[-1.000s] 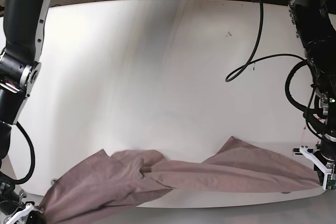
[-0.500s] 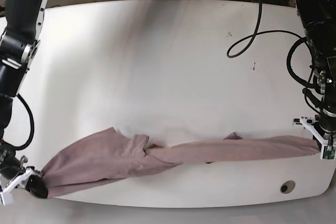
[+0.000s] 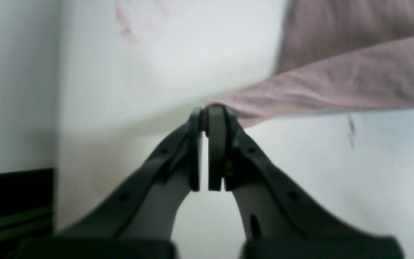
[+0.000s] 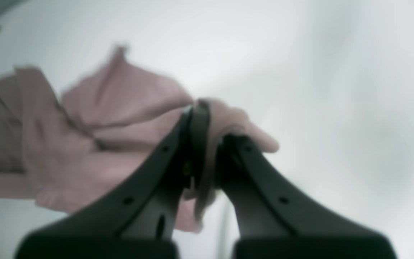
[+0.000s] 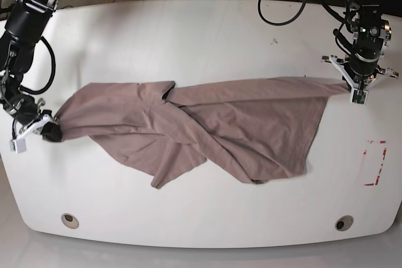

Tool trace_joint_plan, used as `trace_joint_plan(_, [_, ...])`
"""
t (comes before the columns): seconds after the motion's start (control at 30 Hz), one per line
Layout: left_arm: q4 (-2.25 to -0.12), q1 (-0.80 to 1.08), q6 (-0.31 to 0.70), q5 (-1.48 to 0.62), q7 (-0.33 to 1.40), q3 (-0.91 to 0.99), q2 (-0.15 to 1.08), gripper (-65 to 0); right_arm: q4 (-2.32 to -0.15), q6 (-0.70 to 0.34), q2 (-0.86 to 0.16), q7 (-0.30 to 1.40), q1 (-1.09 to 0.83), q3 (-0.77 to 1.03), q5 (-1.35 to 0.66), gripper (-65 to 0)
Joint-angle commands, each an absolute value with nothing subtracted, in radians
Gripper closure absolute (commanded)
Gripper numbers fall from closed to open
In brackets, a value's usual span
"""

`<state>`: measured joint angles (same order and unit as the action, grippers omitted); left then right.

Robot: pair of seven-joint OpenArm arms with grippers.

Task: Fold the T-shirt properly
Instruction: 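Lift and shake the shirt with both grippers, then lay it flat, then release with the left gripper and regrasp the shirt hem further along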

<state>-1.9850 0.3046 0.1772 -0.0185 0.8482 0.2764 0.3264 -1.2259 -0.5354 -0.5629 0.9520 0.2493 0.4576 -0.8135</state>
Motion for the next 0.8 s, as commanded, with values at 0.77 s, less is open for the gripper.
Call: trace_joint_plan(0.77, [-1.952, 0.674, 0.166, -0.005, 0.636, 0.34, 0.291, -2.2, -1.483, -0.544, -0.446, 0.917, -0.088, 0.535, -0.84, 0.0])
